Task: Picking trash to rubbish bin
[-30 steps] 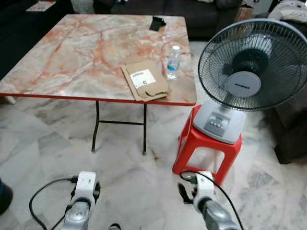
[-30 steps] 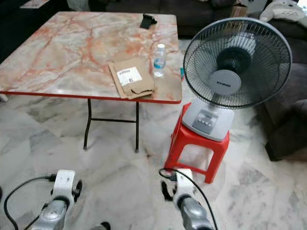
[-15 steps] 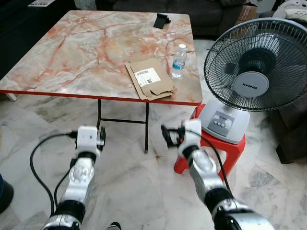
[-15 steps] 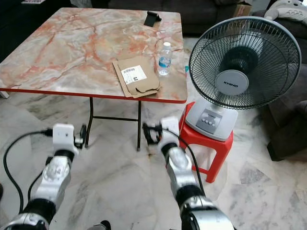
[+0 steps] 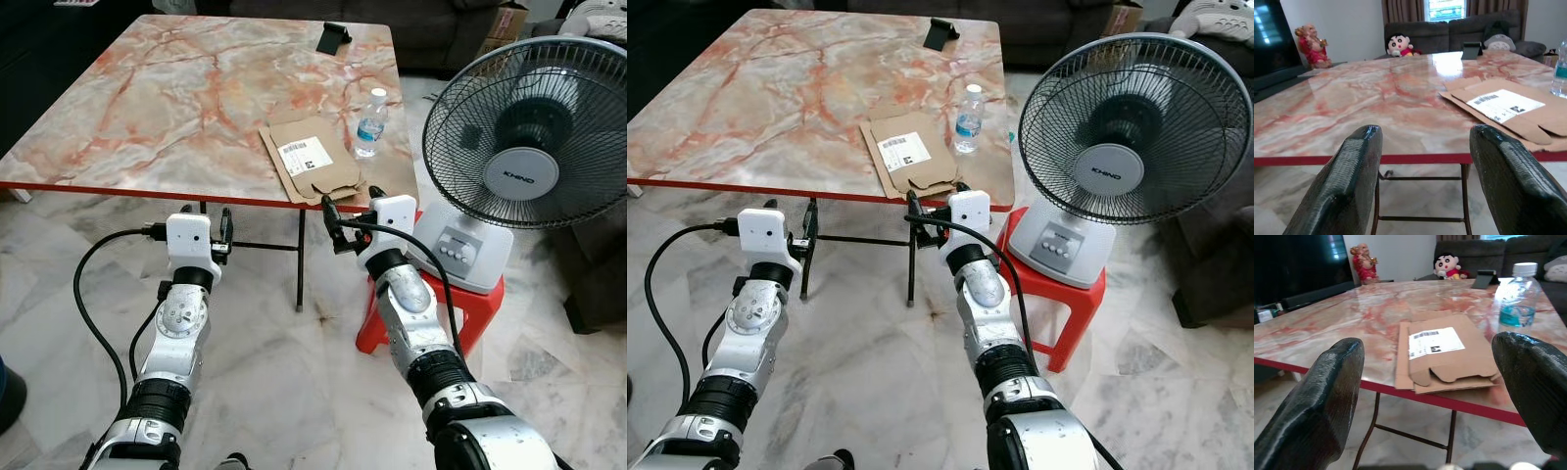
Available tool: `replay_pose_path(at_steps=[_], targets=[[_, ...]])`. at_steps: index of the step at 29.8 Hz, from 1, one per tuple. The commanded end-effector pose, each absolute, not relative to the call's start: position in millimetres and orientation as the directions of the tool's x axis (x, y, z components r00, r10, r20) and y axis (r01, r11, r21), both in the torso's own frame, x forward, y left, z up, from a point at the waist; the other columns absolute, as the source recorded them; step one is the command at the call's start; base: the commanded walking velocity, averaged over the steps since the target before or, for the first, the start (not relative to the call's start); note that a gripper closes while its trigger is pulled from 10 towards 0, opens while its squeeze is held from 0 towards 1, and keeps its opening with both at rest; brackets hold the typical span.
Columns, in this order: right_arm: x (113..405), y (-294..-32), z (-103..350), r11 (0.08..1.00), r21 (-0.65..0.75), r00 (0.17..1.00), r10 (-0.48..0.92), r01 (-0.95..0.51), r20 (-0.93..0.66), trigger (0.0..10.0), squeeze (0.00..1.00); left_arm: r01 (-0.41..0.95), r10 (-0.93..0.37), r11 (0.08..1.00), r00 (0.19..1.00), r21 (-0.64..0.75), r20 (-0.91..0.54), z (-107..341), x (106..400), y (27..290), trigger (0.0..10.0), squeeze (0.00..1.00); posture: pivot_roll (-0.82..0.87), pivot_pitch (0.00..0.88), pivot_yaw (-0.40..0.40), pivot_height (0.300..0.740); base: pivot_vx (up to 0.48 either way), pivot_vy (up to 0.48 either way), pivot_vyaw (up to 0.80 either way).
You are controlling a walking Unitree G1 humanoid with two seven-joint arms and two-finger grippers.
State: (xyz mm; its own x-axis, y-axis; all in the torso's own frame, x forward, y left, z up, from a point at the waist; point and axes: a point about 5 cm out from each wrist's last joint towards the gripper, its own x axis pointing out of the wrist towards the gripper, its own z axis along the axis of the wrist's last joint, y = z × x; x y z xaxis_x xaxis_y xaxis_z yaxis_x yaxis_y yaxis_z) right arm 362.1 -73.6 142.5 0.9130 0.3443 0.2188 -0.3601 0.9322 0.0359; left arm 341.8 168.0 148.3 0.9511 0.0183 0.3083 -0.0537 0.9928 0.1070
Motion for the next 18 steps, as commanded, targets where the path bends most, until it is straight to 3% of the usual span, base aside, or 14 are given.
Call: replay_pose_path(at_steps=[1,8,12,18], targets=[[361.4,-70.4,148.9,0.927,0.024,0.901,0.358,-0.374,0.246,10.0,0.0,-0.048,0.011,0.993,0.949,0.11,0.315,151.7,341.4,165.0,10.0,0.0,0.11,0.122,-0.007,0.74,0.341,0.0,0.0],[363.0,-68.2,159.1,0.924,0.029,0.891,0.359,-0.381,0.278,10.0,0.0,-0.044,0.014,0.995,0.948,0.088,0.317,154.4,340.7,163.4,10.0,0.0,0.11,0.128,-0.009,0.74,0.389,0.0,0.0],[365.4,-69.9,162.2,0.93,0.048,0.9,0.34,-0.365,0.274,10.0,0.0,-0.033,0.01,0.997,0.948,0.068,0.319,158.0,340.9,158.4,10.0,0.0,0.1,0.13,-0.003,0.74,0.4,0.0,-0.8],[362.8,-69.8,165.2,0.923,0.068,0.891,0.343,-0.378,0.298,10.0,0.0,-0.029,0.007,0.998,0.947,0.063,0.321,162.3,339.5,155.3,10.0,0.0,0.11,0.134,-0.007,0.74,0.41,0.0,0.0]])
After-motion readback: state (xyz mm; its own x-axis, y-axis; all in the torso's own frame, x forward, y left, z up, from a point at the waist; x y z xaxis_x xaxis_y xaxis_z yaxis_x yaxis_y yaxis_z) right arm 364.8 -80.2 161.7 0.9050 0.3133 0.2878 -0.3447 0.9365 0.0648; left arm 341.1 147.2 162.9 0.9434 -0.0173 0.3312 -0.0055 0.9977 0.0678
